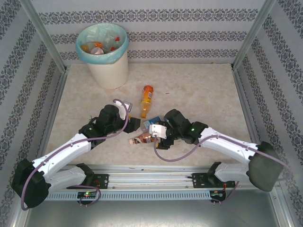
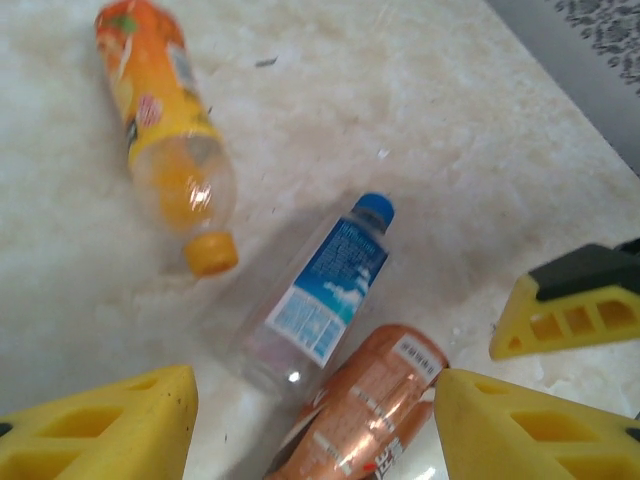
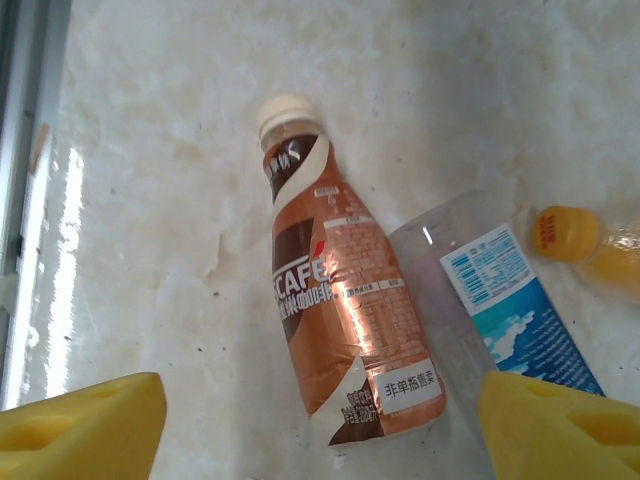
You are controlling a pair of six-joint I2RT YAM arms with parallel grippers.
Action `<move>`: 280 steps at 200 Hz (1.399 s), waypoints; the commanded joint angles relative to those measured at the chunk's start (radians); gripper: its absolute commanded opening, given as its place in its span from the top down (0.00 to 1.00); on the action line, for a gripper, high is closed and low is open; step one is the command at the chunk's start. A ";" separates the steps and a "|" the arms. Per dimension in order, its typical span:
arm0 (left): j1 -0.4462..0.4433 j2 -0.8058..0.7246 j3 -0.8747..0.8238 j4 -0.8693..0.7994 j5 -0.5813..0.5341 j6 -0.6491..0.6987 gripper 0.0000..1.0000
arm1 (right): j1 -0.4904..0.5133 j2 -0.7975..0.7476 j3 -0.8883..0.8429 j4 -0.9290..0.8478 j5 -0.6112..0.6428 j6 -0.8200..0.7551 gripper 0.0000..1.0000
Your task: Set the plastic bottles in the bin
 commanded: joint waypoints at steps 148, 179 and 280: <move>-0.001 -0.116 -0.136 0.071 -0.201 -0.151 0.31 | 0.084 0.353 0.095 0.042 0.157 -0.066 0.11; 0.000 -0.156 -0.149 0.050 -0.290 -0.176 0.30 | 0.109 0.373 0.119 0.037 0.179 -0.040 0.11; 0.000 -0.236 -0.210 -0.016 -0.496 -0.242 0.30 | 0.212 0.436 0.205 -0.013 0.365 0.305 0.06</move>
